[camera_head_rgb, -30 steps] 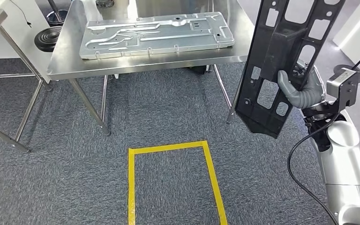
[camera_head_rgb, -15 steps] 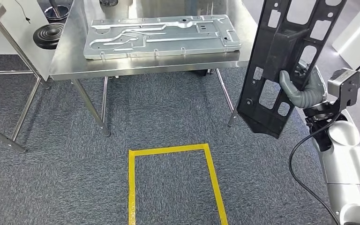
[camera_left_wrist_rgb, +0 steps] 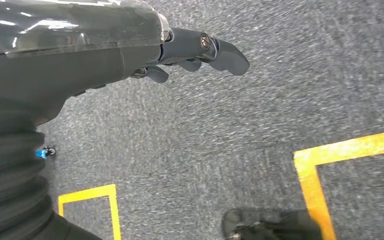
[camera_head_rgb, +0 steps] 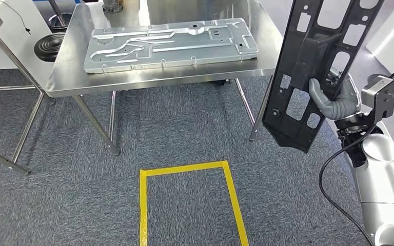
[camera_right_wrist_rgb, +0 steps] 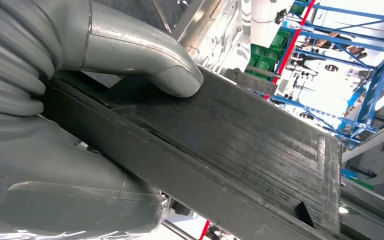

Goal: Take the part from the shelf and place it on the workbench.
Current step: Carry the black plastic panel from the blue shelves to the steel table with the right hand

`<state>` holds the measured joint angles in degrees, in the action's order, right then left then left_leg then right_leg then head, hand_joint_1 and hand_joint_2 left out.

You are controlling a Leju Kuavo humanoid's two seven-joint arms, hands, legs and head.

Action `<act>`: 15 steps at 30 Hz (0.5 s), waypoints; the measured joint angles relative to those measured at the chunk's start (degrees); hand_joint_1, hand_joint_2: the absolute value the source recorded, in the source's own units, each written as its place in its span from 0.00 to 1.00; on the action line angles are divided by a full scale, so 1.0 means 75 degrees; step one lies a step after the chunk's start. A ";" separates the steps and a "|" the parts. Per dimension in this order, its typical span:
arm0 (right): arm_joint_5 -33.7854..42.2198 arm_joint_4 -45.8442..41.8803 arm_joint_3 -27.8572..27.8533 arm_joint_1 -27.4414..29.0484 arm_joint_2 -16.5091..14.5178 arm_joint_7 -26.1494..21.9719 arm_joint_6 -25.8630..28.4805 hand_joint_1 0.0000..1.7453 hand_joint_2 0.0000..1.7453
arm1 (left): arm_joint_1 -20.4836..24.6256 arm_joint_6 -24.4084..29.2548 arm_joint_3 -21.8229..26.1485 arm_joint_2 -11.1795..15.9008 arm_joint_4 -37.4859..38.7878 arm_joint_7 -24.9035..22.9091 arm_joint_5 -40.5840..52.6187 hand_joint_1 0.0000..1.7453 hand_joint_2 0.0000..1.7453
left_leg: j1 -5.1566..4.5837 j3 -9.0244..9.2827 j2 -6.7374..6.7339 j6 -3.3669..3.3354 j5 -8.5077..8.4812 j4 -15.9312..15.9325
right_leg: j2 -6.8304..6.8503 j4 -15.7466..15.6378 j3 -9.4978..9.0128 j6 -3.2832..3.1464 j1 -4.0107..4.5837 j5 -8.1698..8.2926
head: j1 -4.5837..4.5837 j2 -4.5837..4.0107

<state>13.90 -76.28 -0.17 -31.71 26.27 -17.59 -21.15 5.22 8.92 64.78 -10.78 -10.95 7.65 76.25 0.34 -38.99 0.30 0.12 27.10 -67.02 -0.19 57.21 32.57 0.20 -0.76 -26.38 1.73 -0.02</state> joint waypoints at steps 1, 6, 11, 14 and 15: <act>0.0000 0.0000 0.0000 -0.0005 0.0000 -0.0001 -0.0001 0.98 1.00 | 0.0001 0.0000 0.0000 0.0000 0.0000 -0.0001 -0.0001 0.00 1.00 | -0.0010 0.0218 0.0002 -0.0026 -0.0242 0.0516 | -0.0005 0.0011 -0.0044 0.0030 0.0013 -0.0045 | 0.0000 0.0001; 0.0000 -0.0004 -0.0001 -0.0010 0.0010 0.0001 -0.0004 0.98 1.00 | 0.0009 -0.0003 0.0000 0.0000 0.0000 -0.0001 0.0000 0.00 1.00 | -0.0047 0.0500 0.0018 -0.0200 -0.0353 0.1161 | -0.0016 0.0010 -0.0076 0.0251 0.0012 -0.0142 | -0.0002 0.0000; 0.0001 0.0003 -0.0008 -0.0034 0.0038 -0.0006 0.0026 0.98 1.00 | 0.0025 0.0000 0.0000 0.0002 0.0000 0.0001 -0.0002 0.00 1.00 | -0.0013 0.0639 0.0015 -0.0350 -0.0309 0.1270 | 0.0007 0.1907 0.0960 0.0413 -0.0026 -0.0926 | -0.0003 0.0001; 0.0000 0.0029 -0.0008 -0.0020 0.0039 -0.0006 0.0044 0.98 1.00 | 0.0012 0.0000 0.0000 0.0000 0.0000 0.0001 -0.0002 0.00 1.00 | -0.0014 0.0737 0.0023 -0.0340 -0.0206 0.1244 | 0.0011 0.1872 0.1165 0.0429 -0.0053 -0.0461 | -0.0003 0.0001; 0.0000 0.0033 -0.0009 -0.0031 0.0039 -0.0006 0.0050 0.98 1.00 | 0.0012 0.0000 0.0000 0.0000 0.0000 0.0001 -0.0002 0.00 1.00 | -0.0015 0.0790 0.0027 -0.0323 -0.0157 0.1232 | 0.0019 0.1325 0.0957 0.0413 -0.0062 -0.0093 | -0.0003 0.0001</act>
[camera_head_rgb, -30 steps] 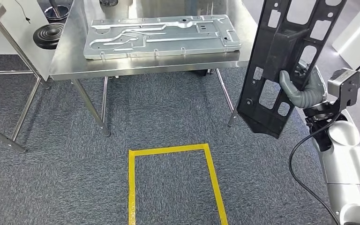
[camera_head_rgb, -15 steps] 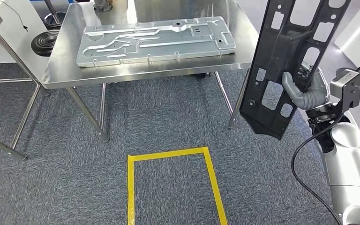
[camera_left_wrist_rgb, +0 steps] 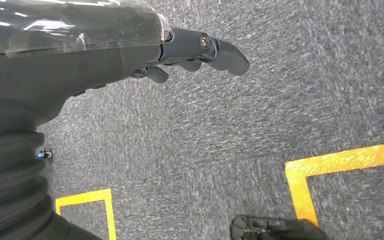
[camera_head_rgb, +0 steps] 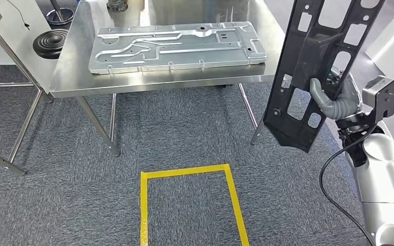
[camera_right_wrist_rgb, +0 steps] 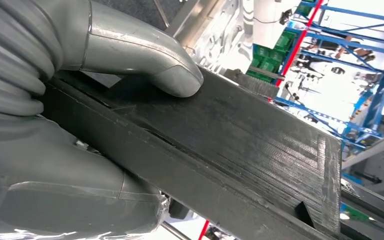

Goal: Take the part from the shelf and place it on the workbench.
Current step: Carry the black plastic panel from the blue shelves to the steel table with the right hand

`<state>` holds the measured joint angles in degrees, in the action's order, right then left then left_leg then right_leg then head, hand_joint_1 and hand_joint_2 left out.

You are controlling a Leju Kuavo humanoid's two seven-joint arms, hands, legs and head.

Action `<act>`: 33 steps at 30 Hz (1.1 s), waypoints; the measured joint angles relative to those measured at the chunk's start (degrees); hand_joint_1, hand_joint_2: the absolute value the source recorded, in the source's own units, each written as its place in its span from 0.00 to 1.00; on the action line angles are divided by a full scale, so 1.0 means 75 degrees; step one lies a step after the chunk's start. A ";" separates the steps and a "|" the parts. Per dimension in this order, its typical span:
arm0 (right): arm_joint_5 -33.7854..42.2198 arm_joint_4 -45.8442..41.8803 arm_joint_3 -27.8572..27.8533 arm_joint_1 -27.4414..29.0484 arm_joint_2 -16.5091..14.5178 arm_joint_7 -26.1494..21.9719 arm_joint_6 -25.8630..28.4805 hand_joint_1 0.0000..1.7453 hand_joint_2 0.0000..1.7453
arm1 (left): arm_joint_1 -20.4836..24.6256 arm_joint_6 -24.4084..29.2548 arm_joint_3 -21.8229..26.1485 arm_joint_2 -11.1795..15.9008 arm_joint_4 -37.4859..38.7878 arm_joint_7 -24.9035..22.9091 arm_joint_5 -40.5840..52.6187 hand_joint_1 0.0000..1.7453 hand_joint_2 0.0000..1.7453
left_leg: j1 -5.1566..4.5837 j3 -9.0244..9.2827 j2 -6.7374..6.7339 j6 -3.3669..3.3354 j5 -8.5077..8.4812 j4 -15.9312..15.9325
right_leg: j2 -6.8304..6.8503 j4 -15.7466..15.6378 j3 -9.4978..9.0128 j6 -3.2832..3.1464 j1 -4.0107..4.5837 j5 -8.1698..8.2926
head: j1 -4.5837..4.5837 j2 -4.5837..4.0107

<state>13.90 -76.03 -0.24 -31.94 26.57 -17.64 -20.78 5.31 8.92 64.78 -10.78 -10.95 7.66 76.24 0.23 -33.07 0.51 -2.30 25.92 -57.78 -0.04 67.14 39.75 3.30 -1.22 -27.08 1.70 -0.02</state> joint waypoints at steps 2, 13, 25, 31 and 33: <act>0.0001 0.0006 -0.0001 -0.0026 0.0001 -0.0013 0.0006 0.98 1.00 | 0.0006 0.0000 0.0000 0.0000 0.0000 0.0001 -0.0007 0.00 1.00 | -0.0025 0.0068 0.0008 0.0057 0.0090 -0.0037 | 0.0012 -0.0929 -0.0400 -0.0059 0.0029 0.0414 | 0.0001 -0.0001; 0.0003 0.0123 0.0045 -0.0124 -0.0019 -0.0085 -0.0089 0.98 1.00 | 0.0002 0.0058 0.0002 -0.0001 0.0000 0.0007 -0.0067 0.00 1.00 | 0.0002 -0.1132 -0.0024 0.0380 0.0989 -0.2330 | 0.0013 -0.1344 -0.0824 -0.0432 0.0041 0.0215 | 0.0006 0.0000; -0.0017 0.0195 0.0048 -0.0174 0.0007 -0.0148 -0.0076 0.98 1.00 | 0.0025 0.0054 0.0001 -0.0007 0.0000 -0.0011 -0.0039 0.00 1.00 | 0.0012 -0.0106 -0.0015 0.0014 -0.0181 0.0073 | 0.0001 -0.0271 -0.0512 -0.0039 0.0056 -0.0546 | 0.0003 0.0001; -0.0023 0.0256 0.0049 -0.0114 0.0011 -0.0149 -0.0076 0.98 1.00 | 0.0011 0.0050 0.0000 -0.0016 0.0000 -0.0010 -0.0019 0.00 1.00 | 0.0008 0.0101 -0.0001 0.0029 0.0032 0.0028 | 0.0011 -0.0234 -0.0137 0.0006 0.0010 0.0096 | 0.0002 -0.0001; -0.0023 0.0260 0.0047 -0.0116 0.0012 -0.0149 -0.0076 0.98 1.00 | 0.0019 0.0050 0.0000 -0.0017 0.0000 -0.0012 -0.0010 0.00 1.00 | -0.0018 0.0167 0.0009 0.0098 0.0125 0.0000 | 0.0017 -0.1092 -0.0511 -0.0066 0.0037 0.0425 | 0.0002 -0.0001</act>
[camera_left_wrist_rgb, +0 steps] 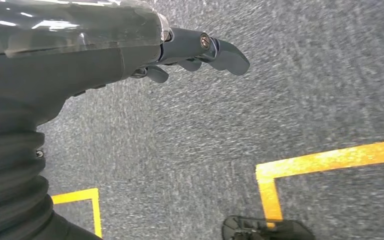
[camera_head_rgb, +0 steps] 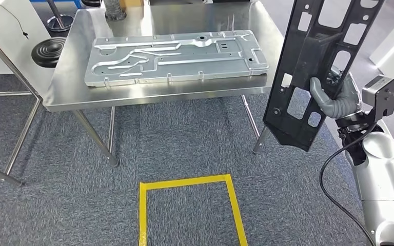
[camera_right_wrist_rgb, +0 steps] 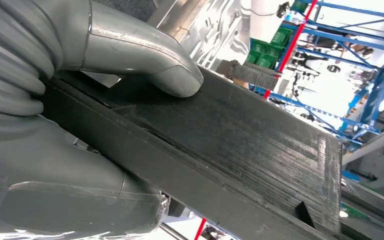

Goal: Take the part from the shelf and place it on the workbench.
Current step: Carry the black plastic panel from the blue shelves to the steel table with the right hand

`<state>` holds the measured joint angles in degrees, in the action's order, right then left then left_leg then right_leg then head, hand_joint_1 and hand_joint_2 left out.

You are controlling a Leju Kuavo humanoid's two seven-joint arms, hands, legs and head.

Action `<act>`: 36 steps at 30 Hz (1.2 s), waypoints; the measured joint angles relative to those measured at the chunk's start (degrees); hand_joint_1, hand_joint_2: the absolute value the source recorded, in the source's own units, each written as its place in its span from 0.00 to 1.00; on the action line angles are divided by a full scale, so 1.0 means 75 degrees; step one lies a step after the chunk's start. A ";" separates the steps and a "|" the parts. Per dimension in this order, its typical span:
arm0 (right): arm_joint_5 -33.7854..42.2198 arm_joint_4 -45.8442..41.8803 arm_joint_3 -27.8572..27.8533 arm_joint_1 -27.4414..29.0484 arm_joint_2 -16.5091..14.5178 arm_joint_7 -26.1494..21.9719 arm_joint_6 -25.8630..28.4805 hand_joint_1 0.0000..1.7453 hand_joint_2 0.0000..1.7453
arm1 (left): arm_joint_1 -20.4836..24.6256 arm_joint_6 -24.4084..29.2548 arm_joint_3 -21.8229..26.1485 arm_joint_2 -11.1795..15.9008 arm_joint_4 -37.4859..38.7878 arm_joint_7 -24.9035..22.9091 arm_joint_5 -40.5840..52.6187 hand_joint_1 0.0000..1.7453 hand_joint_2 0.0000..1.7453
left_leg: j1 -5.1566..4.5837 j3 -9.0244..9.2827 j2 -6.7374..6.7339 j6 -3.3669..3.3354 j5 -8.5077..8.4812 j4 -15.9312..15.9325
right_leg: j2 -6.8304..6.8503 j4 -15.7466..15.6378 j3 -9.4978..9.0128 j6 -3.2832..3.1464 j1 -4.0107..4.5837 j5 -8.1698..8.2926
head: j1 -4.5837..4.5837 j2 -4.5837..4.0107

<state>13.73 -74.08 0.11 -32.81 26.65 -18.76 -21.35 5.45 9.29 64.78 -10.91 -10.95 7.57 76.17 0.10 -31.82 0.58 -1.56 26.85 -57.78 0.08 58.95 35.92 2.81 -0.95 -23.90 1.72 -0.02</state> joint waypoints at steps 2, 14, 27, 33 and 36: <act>0.0000 0.0006 -0.0001 0.0018 -0.0001 0.0001 0.0003 0.98 1.00 | 0.0002 -0.0001 0.0000 -0.0001 0.0000 -0.0004 0.0010 0.00 1.00 | -0.0022 0.0013 -0.0003 0.0074 0.0051 -0.0002 | -0.0009 -0.0171 -0.0074 -0.0089 0.0040 -0.0049 | 0.0001 0.0000; 0.0000 -0.0010 -0.0015 0.0091 -0.0007 -0.0002 0.0018 0.98 1.00 | -0.0010 -0.0004 -0.0001 0.0000 0.0000 -0.0035 0.0020 0.00 1.00 | -0.0009 -0.0743 -0.0034 0.0181 -0.0150 -0.0869 | -0.0030 -0.0207 -0.0518 -0.0283 0.0019 -0.0380 | 0.0001 0.0001; -0.0015 0.0026 -0.0027 0.0087 0.0002 0.0004 0.0053 0.98 1.00 | -0.0001 -0.0007 -0.0001 -0.0001 0.0000 -0.0071 0.0010 0.00 1.00 | -0.0012 -0.0218 -0.0012 -0.0139 -0.0221 0.0007 | -0.0021 0.1672 0.0645 0.0062 0.0002 -0.0903 | 0.0000 0.0000; -0.0025 0.0047 -0.0031 0.0035 0.0001 0.0006 0.0061 0.98 1.00 | 0.0003 -0.0011 0.0000 -0.0016 0.0000 -0.0082 -0.0011 0.00 1.00 | -0.0049 -0.0086 -0.0001 0.0015 -0.0058 -0.0010 | -0.0018 -0.0197 -0.0121 -0.0156 0.0101 -0.0058 | 0.0000 0.0001; -0.0026 0.0047 -0.0034 0.0026 0.0001 0.0006 0.0063 0.98 1.00 | 0.0007 -0.0013 0.0000 -0.0021 0.0000 -0.0082 -0.0010 0.00 1.00 | -0.0058 -0.0139 -0.0021 0.0145 0.0130 -0.0238 | -0.0018 -0.0282 -0.0228 -0.0275 0.0024 -0.0079 | 0.0000 0.0001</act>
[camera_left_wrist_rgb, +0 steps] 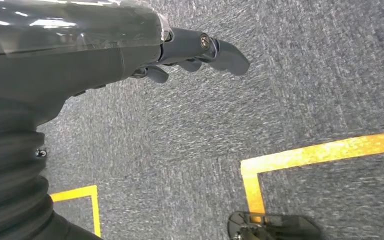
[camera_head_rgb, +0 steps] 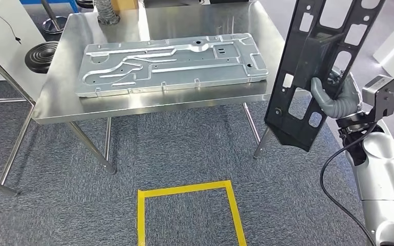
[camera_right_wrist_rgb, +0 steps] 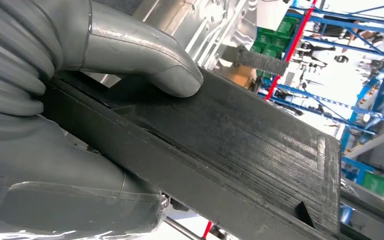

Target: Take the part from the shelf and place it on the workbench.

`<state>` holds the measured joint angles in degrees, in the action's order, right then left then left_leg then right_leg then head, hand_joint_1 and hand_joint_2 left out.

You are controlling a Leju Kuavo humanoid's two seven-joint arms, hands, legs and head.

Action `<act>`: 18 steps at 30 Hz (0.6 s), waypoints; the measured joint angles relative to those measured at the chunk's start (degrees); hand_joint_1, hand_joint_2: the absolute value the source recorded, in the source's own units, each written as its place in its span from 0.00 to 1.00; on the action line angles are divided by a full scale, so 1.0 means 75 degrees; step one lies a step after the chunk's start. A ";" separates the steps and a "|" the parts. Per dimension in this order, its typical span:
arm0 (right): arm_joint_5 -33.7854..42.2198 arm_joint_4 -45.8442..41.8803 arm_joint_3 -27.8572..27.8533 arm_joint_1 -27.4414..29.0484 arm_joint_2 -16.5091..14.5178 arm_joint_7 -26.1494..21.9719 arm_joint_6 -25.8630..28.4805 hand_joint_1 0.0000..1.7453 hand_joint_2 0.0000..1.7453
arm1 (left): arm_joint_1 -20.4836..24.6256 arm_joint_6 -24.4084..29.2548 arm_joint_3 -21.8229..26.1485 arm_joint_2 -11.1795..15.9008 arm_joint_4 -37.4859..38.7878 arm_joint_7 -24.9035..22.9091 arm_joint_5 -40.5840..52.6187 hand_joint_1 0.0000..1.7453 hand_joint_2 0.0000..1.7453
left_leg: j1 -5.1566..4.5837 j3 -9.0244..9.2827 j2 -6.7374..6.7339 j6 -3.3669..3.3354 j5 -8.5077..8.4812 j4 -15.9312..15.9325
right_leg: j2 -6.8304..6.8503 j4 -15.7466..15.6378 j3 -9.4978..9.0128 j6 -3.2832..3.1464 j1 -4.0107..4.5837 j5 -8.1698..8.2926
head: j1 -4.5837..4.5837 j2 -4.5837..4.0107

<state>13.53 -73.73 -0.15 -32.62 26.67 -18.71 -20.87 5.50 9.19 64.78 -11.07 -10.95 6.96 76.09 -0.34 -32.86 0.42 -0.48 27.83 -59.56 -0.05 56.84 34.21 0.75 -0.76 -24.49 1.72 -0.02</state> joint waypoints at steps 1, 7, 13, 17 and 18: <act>0.0000 0.0000 0.0000 -0.0008 0.0000 -0.0001 0.0000 0.98 1.00 | 0.0005 0.0000 -0.0001 0.0001 0.0000 0.0001 0.0000 0.00 1.00 | 0.0010 -0.0151 -0.0004 0.0039 0.0173 -0.0340 | 0.0007 -0.0029 -0.0048 -0.0040 -0.0021 -0.0013 | 0.0001 -0.0001; 0.0001 0.0047 0.0004 -0.0021 -0.0002 0.0000 -0.0059 0.98 1.00 | -0.0026 -0.0001 0.0000 0.0001 0.0000 0.0005 0.0007 0.00 1.00 | 0.0090 -0.1003 -0.0011 0.0135 0.0235 -0.1590 | 0.0003 0.0010 -0.0225 -0.0076 0.0002 -0.0188 | 0.0001 0.0000; 0.0036 0.0108 0.0002 -0.0141 0.0023 -0.0004 -0.0126 0.98 1.00 | -0.0018 0.0000 -0.0001 0.0001 0.0000 0.0012 0.0007 0.00 1.00 | 0.0048 -0.0259 -0.0003 -0.0060 -0.0445 0.0147 | -0.0029 0.0052 -0.0304 0.0141 0.0032 -0.0343 | 0.0001 -0.0001; 0.0065 0.0122 0.0002 -0.0178 0.0120 -0.0013 -0.0129 0.98 1.00 | -0.0008 0.0006 -0.0001 -0.0001 0.0000 0.0016 0.0015 0.00 1.00 | 0.0087 -0.0157 -0.0001 -0.0212 -0.0452 0.0269 | -0.0005 0.0883 0.0096 0.0286 -0.0016 -0.0788 | 0.0001 -0.0001; 0.0080 0.0129 0.0000 -0.0184 0.0139 -0.0015 -0.0128 0.98 1.00 | -0.0006 0.0006 -0.0002 -0.0001 0.0000 0.0017 0.0020 0.00 1.00 | 0.0086 -0.0144 -0.0002 -0.0233 -0.0430 0.0269 | -0.0004 0.1426 0.0402 0.0309 -0.0016 -0.1005 | 0.0001 -0.0001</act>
<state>14.13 -72.77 -0.15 -34.00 27.71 -18.83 -21.83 5.45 9.24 64.77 -11.08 -10.95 7.08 76.24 0.31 -33.94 0.41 -2.22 24.60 -57.54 -0.08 67.53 37.22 3.06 -0.89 -32.03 1.73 -0.02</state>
